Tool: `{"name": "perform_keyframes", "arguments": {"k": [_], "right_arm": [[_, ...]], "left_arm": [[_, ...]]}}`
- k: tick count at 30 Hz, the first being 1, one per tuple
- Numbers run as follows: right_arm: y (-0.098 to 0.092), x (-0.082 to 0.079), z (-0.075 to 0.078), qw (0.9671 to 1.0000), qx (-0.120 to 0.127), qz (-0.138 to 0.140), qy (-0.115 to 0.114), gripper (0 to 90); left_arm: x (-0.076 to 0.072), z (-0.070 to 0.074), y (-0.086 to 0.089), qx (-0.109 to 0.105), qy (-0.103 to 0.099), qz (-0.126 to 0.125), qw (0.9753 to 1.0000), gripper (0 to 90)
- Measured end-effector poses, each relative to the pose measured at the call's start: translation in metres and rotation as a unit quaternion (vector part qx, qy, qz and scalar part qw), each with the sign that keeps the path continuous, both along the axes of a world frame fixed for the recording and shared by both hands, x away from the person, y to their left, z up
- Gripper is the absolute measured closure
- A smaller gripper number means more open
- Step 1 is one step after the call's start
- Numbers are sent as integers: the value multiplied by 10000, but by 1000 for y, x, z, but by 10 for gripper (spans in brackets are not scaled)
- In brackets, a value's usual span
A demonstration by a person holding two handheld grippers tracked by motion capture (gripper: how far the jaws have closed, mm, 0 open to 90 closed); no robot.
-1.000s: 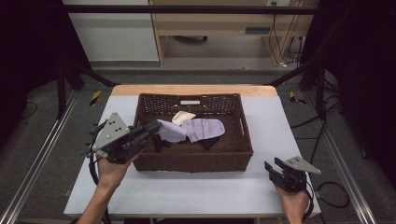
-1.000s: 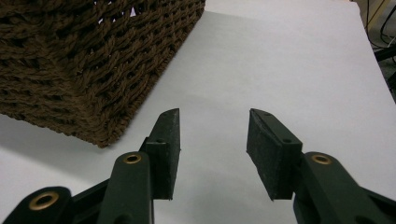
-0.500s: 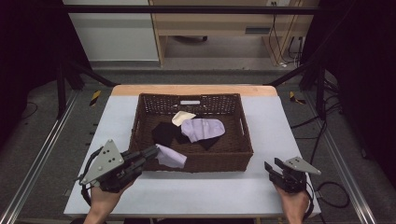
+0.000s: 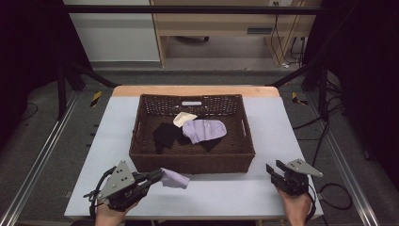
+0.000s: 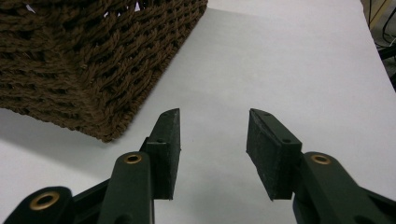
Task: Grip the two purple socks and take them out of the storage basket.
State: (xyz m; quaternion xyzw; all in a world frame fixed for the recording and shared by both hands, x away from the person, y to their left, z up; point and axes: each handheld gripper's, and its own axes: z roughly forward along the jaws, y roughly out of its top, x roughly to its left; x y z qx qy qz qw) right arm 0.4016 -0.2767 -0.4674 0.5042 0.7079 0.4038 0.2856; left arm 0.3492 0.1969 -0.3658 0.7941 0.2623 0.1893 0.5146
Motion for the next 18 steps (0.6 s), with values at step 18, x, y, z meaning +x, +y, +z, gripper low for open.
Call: {"name": "perform_keyframes", "arguments": {"k": [18], "right_arm": [[-2,0,-3,9999,89,-46,67,535]], "left_arm": [[26,-74,-21,753,991,38,9922,857]]}}
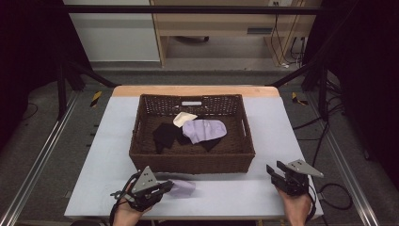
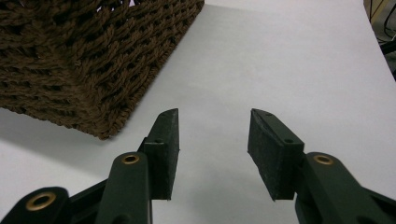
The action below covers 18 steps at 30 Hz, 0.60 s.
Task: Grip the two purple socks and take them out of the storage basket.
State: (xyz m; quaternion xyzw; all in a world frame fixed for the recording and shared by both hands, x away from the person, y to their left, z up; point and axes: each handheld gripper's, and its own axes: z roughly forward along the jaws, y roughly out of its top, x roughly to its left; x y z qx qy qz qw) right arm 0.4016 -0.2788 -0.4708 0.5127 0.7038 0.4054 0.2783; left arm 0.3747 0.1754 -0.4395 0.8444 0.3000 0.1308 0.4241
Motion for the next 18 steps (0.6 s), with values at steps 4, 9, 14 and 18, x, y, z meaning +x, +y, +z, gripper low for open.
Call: {"name": "perform_keyframes", "arguments": {"k": [4,9,14,18], "right_arm": [[1,1,-1,10000,-59,18,6,527],[1,1,-1,10000,-36,1,24,521],[1,0,-1,10000,7,-8,24,516],[1,1,-1,10000,18,-8,17,500]], "left_arm": [[3,-5,0,75,106,131,9998,710],[0,1,0,-11,2,221,9998,586],[-5,19,4,-220,-173,341,9990,492],[-5,33,7,-362,-319,410,9980,455]]}}
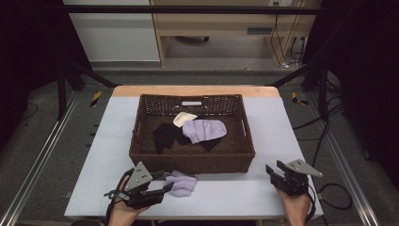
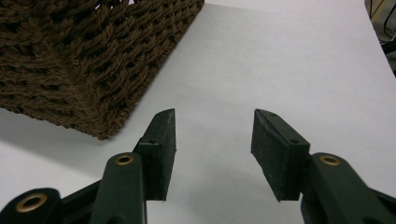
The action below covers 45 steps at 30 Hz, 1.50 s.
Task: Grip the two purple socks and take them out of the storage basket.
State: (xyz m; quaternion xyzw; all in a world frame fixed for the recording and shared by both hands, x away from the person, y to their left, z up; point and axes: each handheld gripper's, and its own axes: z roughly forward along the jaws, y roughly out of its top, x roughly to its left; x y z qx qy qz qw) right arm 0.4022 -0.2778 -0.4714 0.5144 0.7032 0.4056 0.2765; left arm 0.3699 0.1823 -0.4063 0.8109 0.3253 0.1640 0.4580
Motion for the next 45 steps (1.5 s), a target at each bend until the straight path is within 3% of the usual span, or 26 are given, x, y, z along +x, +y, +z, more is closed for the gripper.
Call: {"name": "perform_keyframes", "arguments": {"k": [8,14,17,25,31,35,39,41,45], "right_arm": [[0,1,0,10000,-7,-23,-58,452],[1,1,3,9999,69,-110,-51,425],[2,2,4,9999,-39,-139,-50,420],[2,3,5,9999,-72,-109,-49,389],[2,3,5,9998,-118,-146,-35,382],[3,1,5,9996,-218,-145,-99,402],[4,0,4,9998,-166,-48,-94,479],[3,0,3,10000,-66,-30,-33,474],[3,2,3,9998,-160,-73,-61,455]], "left_arm": [[14,37,14,-255,-353,295,9986,429],[32,57,14,-227,-524,456,9973,417],[42,64,11,-224,-594,535,9965,417],[72,76,-4,-213,-568,680,9958,419],[84,84,-16,-168,-620,692,9955,425],[97,89,-23,-164,-564,775,9953,428],[111,94,-28,-112,-518,882,9947,433],[118,97,-32,-73,-523,930,9943,435],[129,103,-41,2,-594,974,9935,439]]}}
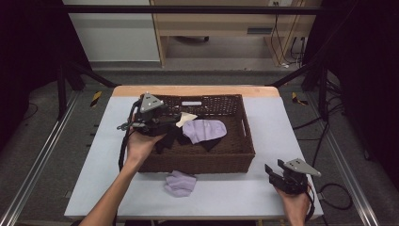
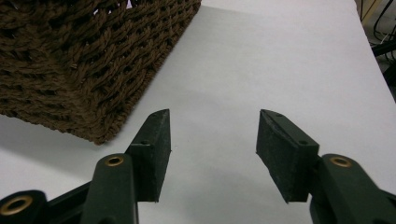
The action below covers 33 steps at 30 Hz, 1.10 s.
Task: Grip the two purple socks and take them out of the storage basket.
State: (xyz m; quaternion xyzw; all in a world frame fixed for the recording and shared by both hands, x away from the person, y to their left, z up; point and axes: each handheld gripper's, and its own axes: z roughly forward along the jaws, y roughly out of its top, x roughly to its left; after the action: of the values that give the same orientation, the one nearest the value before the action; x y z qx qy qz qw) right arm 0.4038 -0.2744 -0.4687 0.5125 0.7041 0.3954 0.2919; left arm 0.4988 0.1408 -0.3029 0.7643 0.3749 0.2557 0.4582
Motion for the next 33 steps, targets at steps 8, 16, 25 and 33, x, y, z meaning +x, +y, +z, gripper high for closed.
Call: {"name": "perform_keyframes", "arguments": {"k": [8,16,25,33], "right_arm": [[0,0,1,9999,34,-67,-103,435],[2,4,1,9999,-33,-125,-50,420],[4,3,1,9999,5,-67,-130,461],[4,5,-1,10000,15,-81,-16,412]], "left_arm": [[24,-5,-25,202,67,-35,9998,454],[58,-31,-44,397,442,77,9982,491],[87,-64,-44,587,1049,299,9923,523],[96,-92,-45,881,1392,164,9862,547]]}}
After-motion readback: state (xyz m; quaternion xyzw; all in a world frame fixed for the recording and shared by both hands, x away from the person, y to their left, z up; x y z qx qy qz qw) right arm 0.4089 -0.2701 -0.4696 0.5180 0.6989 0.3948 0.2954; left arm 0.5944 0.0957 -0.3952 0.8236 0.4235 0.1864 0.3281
